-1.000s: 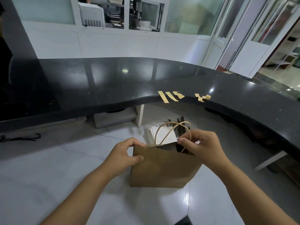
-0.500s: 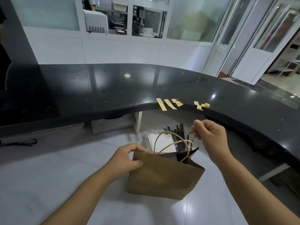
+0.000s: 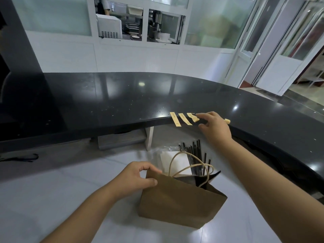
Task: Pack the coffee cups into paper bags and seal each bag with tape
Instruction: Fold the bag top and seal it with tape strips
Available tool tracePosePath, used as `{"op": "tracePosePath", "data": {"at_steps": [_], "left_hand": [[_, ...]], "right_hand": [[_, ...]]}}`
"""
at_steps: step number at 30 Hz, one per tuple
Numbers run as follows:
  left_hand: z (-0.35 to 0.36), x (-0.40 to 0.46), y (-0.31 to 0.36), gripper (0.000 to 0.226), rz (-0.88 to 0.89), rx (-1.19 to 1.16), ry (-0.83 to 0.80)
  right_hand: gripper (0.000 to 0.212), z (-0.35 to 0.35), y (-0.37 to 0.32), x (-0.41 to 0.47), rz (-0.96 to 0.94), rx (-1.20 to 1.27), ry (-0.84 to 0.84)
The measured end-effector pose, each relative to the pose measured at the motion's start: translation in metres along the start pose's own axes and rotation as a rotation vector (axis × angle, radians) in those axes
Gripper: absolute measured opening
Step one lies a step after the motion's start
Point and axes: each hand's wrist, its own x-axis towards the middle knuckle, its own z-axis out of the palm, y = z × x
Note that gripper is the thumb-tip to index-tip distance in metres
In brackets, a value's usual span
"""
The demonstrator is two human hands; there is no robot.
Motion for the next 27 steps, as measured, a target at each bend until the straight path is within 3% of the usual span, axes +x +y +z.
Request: {"op": "tracePosePath", "data": {"at_steps": [3, 8, 14, 23, 27], "left_hand": [[-0.001, 0.001, -0.001, 0.018, -0.008, 0.009, -0.007], [-0.001, 0.001, 0.000, 0.018, -0.025, 0.004, 0.000], [0.000, 0.000, 0.002, 0.018, -0.024, -0.031, 0.005], [0.001, -0.004, 0.007, 0.018, -0.031, -0.065, 0.010], [0.001, -0.004, 0.007, 0.018, -0.037, -0.046, 0.010]], "right_hand": [[0.040, 0.007, 0.001, 0.013, -0.030, -0.165, -0.030], [0.015, 0.011, 0.002, 0.019, -0.124, -0.258, 0.032], [0.007, 0.010, -0.002, 0.021, -0.067, -0.070, 0.196], [0.005, 0.008, -0.006, 0.023, 0.010, 0.090, 0.223], [0.005, -0.007, -0.011, 0.037, 0.050, 0.155, 0.310]]}}
